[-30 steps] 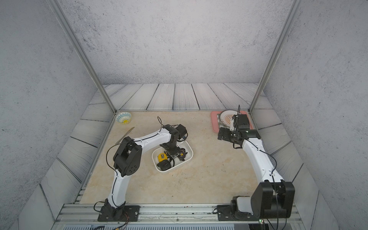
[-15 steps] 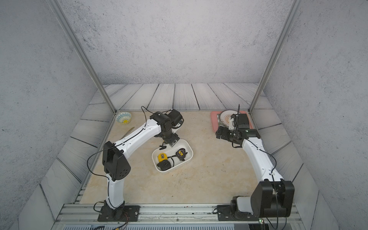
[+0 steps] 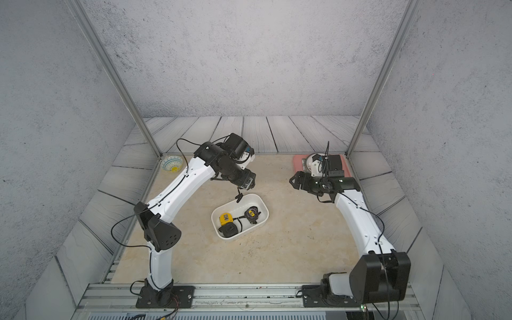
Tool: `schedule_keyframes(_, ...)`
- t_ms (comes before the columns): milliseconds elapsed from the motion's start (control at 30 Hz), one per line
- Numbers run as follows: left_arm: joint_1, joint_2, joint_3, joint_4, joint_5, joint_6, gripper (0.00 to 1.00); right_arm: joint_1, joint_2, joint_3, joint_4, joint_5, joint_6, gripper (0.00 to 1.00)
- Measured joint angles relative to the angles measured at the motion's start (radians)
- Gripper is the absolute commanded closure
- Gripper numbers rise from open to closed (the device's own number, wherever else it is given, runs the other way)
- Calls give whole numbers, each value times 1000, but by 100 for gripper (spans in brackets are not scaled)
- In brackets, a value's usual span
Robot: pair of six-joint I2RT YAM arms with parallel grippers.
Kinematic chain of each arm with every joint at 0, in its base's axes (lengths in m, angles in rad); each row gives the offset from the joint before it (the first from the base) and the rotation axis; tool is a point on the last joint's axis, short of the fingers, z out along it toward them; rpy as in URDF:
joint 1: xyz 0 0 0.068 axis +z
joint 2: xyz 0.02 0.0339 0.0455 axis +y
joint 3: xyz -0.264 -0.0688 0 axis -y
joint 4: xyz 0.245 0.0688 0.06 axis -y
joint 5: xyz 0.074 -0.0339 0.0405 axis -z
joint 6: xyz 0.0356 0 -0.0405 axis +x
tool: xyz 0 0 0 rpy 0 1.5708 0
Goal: Take the tape measure out of the storage box
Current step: Place the tape measure at the center of the board.
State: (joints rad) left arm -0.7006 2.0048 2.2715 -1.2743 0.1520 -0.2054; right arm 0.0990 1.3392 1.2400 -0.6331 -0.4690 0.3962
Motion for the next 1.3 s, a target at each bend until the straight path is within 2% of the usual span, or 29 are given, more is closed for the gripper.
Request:
schedule_keyframes(267,60,3,-2,85,225,-245,100,82,-2,2,26,-26,-17,14)
schedule_keyframes(433,94,31,-9,163,320,-408,100,157,-16,-23,51,-18,-46,15)
schedule_keyframes(533,111,34,-64,240,392,-524,100,195,-40,-35,68,0,-56,15)
schedule_keyframes(667,124,19,-248,439,481,-722,100,236,-78,-47,114,36,-58,17)
schedule_keyframes(867,128,15,-455,688,542,-982,100,288,-87,-47,176,106,-57,17)
schedule_keyframes(1300,126,-79,-472,935,568,-1235,100,345,-45,-60,239,216,-34,18)
